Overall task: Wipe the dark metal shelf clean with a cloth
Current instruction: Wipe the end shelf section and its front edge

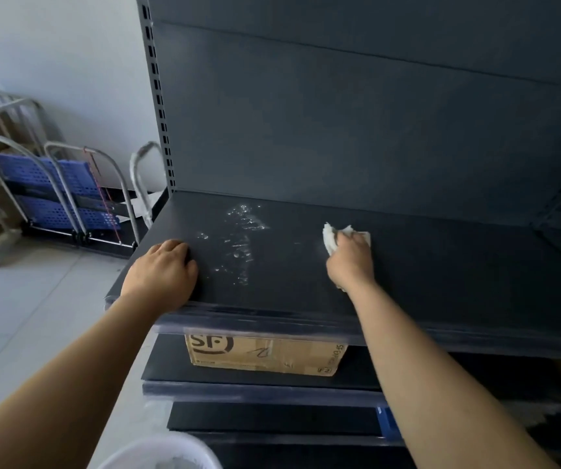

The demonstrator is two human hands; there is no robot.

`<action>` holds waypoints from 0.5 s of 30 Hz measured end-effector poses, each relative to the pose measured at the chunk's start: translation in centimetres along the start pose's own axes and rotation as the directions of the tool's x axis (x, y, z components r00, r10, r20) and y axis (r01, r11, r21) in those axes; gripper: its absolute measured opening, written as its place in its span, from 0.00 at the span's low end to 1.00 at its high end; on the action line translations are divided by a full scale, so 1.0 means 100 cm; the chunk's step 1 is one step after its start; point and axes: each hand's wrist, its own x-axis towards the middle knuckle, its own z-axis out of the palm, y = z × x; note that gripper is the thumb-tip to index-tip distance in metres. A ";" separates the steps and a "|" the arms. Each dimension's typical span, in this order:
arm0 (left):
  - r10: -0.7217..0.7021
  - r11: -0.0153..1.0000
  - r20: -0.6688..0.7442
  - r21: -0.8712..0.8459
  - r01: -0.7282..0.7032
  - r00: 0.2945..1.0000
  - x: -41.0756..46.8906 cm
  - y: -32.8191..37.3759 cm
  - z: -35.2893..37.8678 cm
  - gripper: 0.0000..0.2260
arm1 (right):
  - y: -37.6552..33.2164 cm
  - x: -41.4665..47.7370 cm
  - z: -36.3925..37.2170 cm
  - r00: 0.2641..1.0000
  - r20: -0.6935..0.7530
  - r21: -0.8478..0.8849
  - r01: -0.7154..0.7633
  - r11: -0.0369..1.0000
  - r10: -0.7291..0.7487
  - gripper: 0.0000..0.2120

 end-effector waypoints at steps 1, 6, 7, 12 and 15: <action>-0.001 1.000 -0.004 0.003 0.001 1.000 0.000 0.001 0.000 0.16 | -0.018 -0.001 0.008 1.000 -0.006 0.050 0.018 0.999 -0.018 0.28; -0.016 1.000 -0.005 -0.004 0.016 1.000 -0.001 0.005 -0.004 0.18 | -0.094 -0.025 0.018 0.960 0.106 0.404 0.198 0.893 -0.261 0.24; -0.016 1.000 0.008 -0.008 0.016 1.000 -0.002 0.005 -0.005 0.18 | -0.099 -0.027 0.015 0.953 0.077 0.517 0.214 0.829 -0.294 0.20; -0.053 0.996 0.034 -0.075 0.055 0.998 0.001 -0.002 -0.014 0.21 | -0.056 0.004 -0.009 0.989 -0.136 0.559 0.034 0.828 0.051 0.20; -0.122 0.988 0.020 -0.097 0.123 0.992 0.009 -0.017 -0.020 0.20 | -0.030 0.025 -0.004 0.970 -0.034 0.325 -0.216 0.921 0.239 0.18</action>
